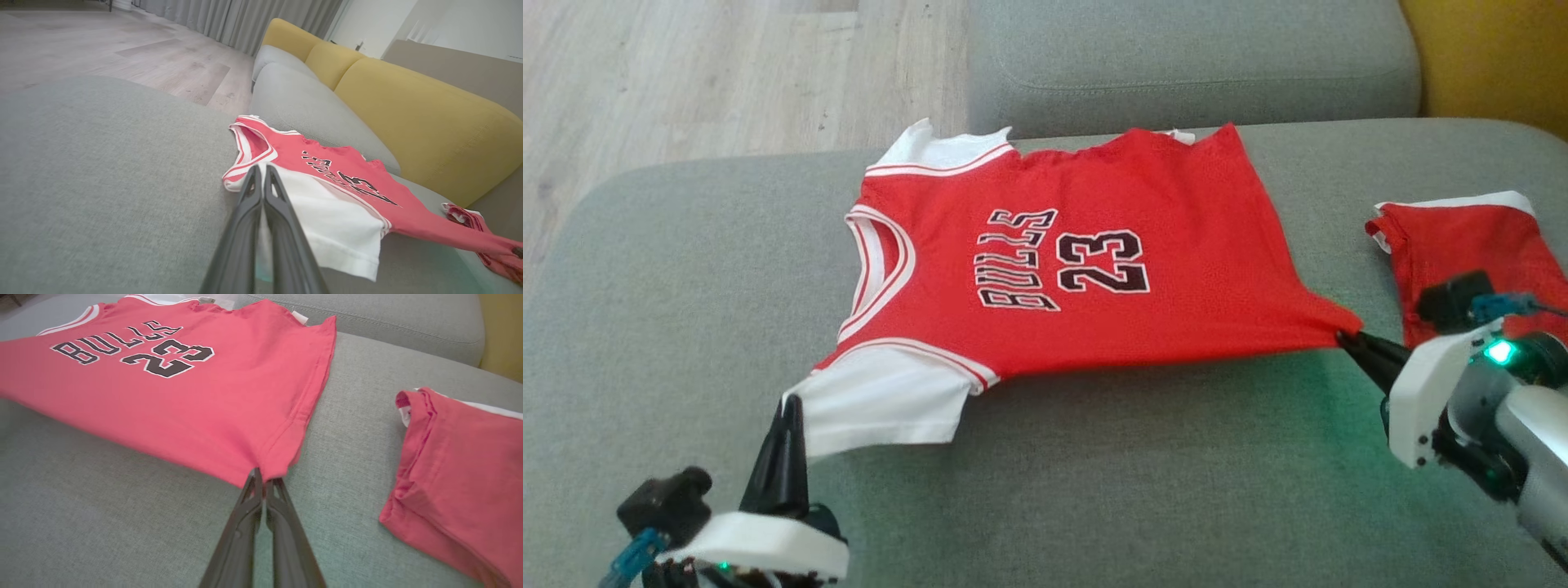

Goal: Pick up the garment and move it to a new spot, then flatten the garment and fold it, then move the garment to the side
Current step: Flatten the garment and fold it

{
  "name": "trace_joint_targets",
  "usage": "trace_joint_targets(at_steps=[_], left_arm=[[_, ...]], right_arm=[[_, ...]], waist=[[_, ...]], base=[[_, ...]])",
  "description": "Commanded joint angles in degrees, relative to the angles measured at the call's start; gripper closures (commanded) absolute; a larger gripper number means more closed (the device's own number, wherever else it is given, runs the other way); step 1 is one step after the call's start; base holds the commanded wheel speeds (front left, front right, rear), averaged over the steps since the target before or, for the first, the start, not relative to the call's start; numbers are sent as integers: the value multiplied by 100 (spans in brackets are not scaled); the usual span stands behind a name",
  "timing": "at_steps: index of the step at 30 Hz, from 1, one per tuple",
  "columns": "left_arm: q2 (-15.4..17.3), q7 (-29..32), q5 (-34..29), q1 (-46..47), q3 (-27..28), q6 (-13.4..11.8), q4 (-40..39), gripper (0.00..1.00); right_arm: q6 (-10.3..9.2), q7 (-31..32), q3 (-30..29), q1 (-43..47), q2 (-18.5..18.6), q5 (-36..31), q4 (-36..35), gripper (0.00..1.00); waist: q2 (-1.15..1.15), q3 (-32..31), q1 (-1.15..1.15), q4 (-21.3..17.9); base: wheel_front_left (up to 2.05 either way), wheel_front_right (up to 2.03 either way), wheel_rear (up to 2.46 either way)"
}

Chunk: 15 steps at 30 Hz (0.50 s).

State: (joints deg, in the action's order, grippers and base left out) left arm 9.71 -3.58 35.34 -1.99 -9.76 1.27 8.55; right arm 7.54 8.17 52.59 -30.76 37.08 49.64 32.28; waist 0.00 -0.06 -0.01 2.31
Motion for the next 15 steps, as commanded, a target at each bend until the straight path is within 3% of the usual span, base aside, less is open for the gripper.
trace_joint_targets(at_steps=[1, 7, 15], left_arm=[[135, 55, 27, 168, 167, -79, -376, 100], [193, 279, -40, 190, 64, -177, -632, 100], [367, 480, -151, 719, -12, -139, -411, 100]], right_arm=[[-5, 13, -112, 51, 238, 54, -192, 100], [-5, 81, -371, 179, 292, 0, -422, 100], [-5, 283, -729, 107, 138, -304, -557, 100]], waist=[[0, -13, 1, 18], [0, 71, 1, 31], [0, 378, 1, -3]], base=[[0, 0, 0], [0, 0, 0], [0, 0, 0]])
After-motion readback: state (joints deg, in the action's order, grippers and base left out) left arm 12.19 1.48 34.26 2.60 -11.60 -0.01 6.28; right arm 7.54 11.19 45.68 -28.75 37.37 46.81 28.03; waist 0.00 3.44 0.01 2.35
